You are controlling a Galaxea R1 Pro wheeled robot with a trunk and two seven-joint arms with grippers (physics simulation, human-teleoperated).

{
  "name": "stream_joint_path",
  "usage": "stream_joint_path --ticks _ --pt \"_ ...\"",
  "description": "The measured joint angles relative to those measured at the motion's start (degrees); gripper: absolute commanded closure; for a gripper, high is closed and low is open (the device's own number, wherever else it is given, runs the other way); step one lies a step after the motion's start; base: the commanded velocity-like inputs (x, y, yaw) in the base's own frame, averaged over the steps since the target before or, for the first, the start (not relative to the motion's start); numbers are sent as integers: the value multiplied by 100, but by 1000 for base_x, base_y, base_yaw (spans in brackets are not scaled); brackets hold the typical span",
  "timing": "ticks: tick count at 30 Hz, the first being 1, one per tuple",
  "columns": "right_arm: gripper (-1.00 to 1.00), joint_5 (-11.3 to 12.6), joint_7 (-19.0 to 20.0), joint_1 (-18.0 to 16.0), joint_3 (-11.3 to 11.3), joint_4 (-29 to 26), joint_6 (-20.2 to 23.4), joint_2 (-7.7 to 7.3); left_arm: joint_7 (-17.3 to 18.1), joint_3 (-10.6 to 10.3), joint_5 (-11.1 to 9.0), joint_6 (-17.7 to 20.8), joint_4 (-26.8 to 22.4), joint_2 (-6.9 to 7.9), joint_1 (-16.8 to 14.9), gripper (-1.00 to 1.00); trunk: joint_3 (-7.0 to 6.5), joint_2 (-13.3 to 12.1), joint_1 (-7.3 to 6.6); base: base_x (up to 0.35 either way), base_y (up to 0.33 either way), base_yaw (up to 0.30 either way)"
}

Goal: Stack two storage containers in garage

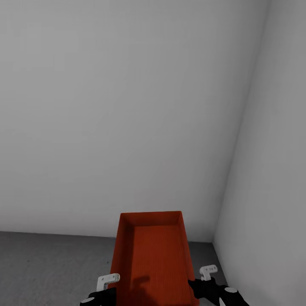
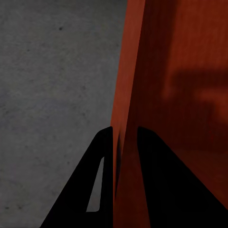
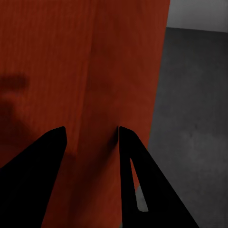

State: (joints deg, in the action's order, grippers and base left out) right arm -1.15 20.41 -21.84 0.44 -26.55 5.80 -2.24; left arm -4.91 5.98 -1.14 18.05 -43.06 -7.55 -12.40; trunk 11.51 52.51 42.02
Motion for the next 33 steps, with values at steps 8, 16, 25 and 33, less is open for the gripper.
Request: stream_joint_path --ticks 8,16,25,33 --pt "100 -2 2 0 -1 0 3 -1 -3 -1 0 3 0 -1 0 100 218 321 176 0 0 0" --pt "100 -4 -11 0 -1 -1 1 12 14 5 7 9 -8 11 0 100 436 643 352 0 0 0" --pt "100 0 -7 0 0 0 1 10 17 7 9 11 -9 10 0 100 681 1004 550 0 0 0" --pt "100 0 -7 0 0 0 -1 9 17 8 13 8 -9 8 0 100 899 1325 725 0 0 0"
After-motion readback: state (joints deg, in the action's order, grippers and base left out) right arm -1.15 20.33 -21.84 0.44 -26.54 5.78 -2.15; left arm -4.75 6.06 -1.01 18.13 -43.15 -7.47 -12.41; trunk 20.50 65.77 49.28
